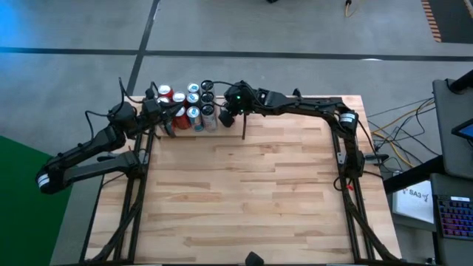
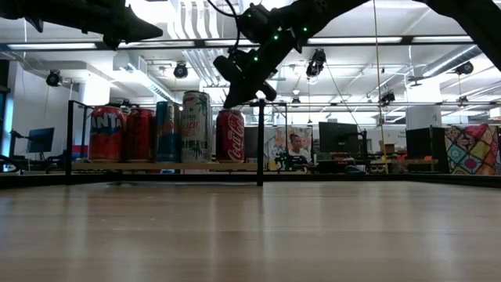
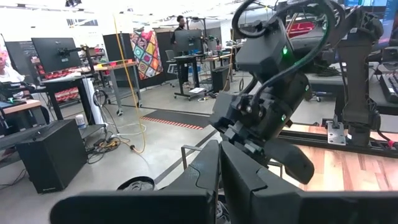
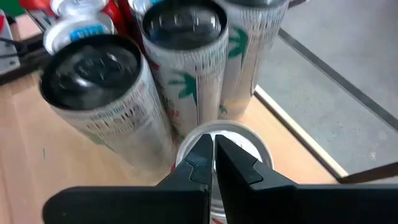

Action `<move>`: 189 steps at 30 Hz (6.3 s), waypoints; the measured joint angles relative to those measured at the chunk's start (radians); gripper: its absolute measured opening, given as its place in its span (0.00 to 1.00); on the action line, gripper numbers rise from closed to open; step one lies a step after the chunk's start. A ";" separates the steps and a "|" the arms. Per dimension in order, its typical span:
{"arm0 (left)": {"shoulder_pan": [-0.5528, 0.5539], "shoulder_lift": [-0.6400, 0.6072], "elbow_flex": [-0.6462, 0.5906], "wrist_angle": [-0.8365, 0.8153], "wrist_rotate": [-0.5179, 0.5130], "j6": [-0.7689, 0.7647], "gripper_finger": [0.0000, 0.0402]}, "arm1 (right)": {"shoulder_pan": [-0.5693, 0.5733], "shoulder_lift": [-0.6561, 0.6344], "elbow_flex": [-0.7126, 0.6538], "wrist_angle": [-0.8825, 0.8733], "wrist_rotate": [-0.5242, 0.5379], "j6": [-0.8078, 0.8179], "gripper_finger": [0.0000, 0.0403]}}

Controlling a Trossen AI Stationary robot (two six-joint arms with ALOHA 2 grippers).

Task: Place canned beverage on shelf
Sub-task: Adjust the red white soda can on the shelf

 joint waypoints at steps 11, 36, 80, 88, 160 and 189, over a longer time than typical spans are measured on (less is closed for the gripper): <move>0.000 0.000 0.000 0.000 0.000 -0.006 0.00 | -0.005 -0.014 0.000 -0.050 0.067 0.006 0.02; 0.000 0.000 0.000 0.005 0.000 -0.007 0.00 | 0.028 -0.016 0.033 -0.155 0.044 0.066 0.02; 0.000 0.000 0.000 0.003 0.000 -0.035 0.00 | 0.052 -0.007 0.042 -0.173 0.028 0.069 0.02; 0.000 0.000 0.000 0.003 0.000 -0.035 0.00 | 0.052 -0.007 0.042 -0.173 0.017 0.079 0.02; 0.000 0.001 0.000 0.002 0.000 -0.052 0.00 | 0.029 -0.001 0.177 -0.345 0.008 -0.021 0.02; 0.000 0.042 0.000 0.035 0.012 -0.056 0.00 | 0.087 0.000 0.215 -0.519 -0.004 0.023 0.02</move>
